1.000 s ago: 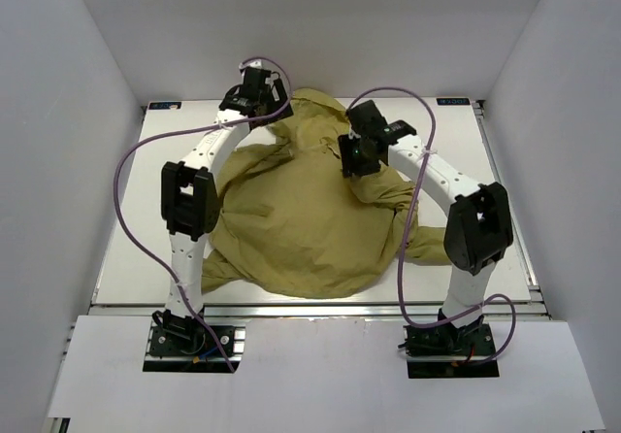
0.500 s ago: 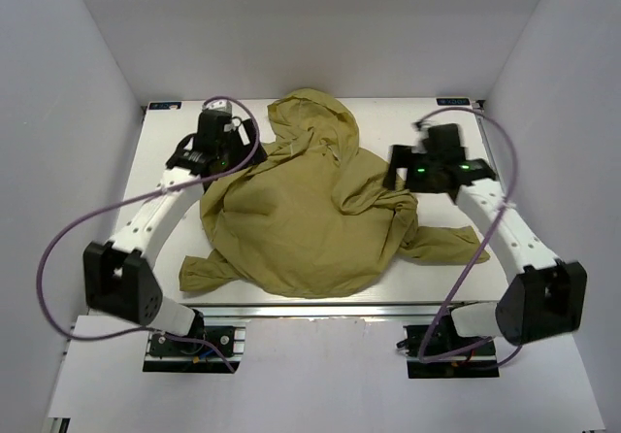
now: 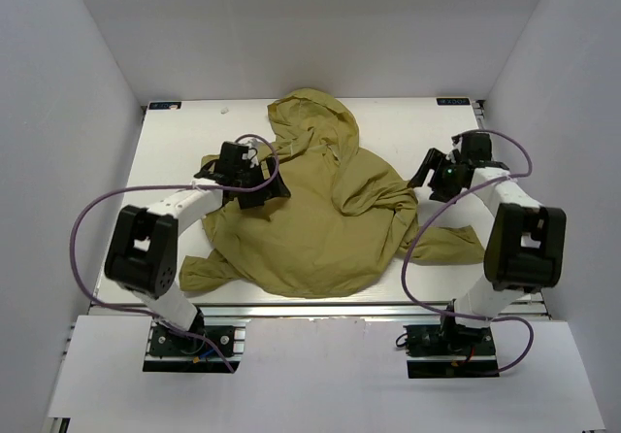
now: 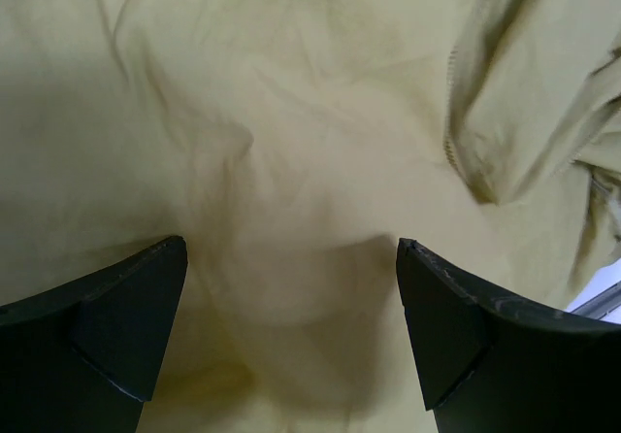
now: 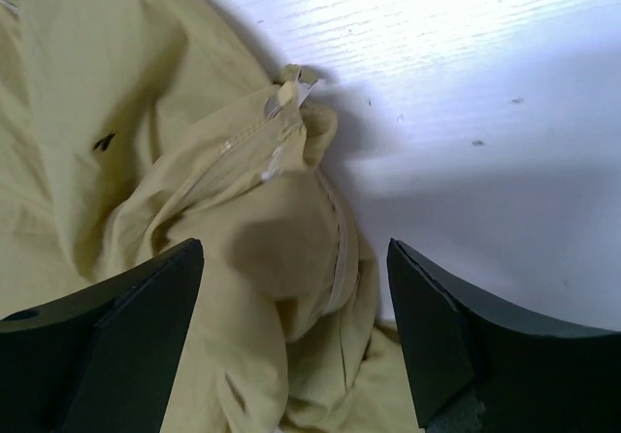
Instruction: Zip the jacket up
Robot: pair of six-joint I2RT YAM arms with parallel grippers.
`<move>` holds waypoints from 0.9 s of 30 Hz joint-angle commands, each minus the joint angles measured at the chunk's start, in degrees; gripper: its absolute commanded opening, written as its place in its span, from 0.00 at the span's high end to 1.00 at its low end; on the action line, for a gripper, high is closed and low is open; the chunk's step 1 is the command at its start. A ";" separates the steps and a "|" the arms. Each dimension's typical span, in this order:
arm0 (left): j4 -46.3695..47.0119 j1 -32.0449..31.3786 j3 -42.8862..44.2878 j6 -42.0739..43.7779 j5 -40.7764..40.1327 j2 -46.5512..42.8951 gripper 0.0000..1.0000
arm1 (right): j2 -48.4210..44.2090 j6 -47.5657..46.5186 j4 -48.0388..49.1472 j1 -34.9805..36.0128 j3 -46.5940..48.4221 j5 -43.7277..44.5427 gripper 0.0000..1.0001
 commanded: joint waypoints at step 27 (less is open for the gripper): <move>7.37 -0.22 25.50 0.53 4.86 27.55 0.02 | 14.57 -6.78 -1.26 0.25 26.73 0.27 1.00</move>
